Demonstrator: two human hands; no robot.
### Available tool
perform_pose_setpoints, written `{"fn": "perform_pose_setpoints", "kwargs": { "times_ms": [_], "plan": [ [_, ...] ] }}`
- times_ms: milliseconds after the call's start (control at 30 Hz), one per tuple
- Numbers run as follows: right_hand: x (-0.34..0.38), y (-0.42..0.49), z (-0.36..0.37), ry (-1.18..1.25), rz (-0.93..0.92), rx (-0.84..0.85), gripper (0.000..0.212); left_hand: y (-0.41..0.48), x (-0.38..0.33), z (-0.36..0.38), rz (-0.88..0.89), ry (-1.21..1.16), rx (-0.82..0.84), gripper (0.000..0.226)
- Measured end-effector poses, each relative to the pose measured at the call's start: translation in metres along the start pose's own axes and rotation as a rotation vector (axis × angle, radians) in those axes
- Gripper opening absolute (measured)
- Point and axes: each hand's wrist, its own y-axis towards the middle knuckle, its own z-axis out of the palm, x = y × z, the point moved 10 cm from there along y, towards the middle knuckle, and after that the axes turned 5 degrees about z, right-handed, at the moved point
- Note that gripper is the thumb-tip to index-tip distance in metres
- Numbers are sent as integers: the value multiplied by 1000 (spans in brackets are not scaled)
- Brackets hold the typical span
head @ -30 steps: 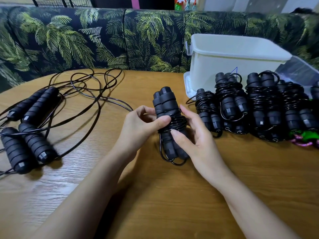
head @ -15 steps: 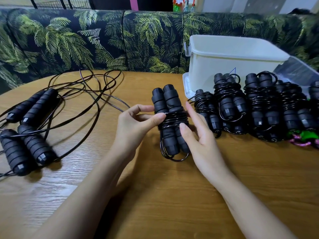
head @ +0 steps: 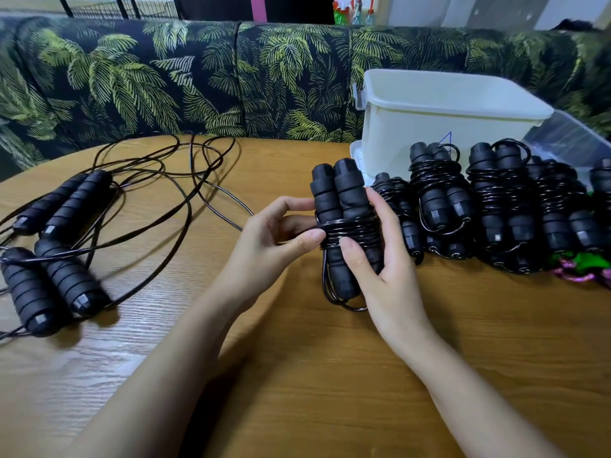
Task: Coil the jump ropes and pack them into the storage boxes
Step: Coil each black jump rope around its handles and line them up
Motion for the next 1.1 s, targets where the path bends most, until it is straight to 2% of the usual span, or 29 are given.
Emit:
{"fn": "perform_pose_setpoints", "kwargs": {
  "times_ms": [133, 367, 500, 600, 767, 833, 1000, 1100],
  "plan": [
    [-2, 0, 0, 46, 14, 18, 58, 0, 2, 3, -2, 14, 40, 32],
    [-14, 2, 6, 122, 109, 55, 54, 0, 8, -8, -51, -57, -71, 37],
    [-16, 1, -4, -90, 117, -18, 56, -2, 7, -12, -46, -25, -156, 42],
    [-10, 0, -10, -217, 43, -82, 46, -4, 2, -15, -18, 20, -213, 44],
    [-3, -2, -1, -346, -38, -42, 45, -5, -3, -23, 36, 128, -267, 47],
    [-4, -3, 6, -343, -15, 10, 54, -5, -4, -25, 63, 162, -268, 46],
    [-11, -6, 17, -436, 61, 92, 95, -6, -6, -18, 99, 186, -241, 42],
    [-14, -7, 14, -460, 77, 52, 102, -6, -5, -12, 112, 189, -213, 39]
  ]
}}
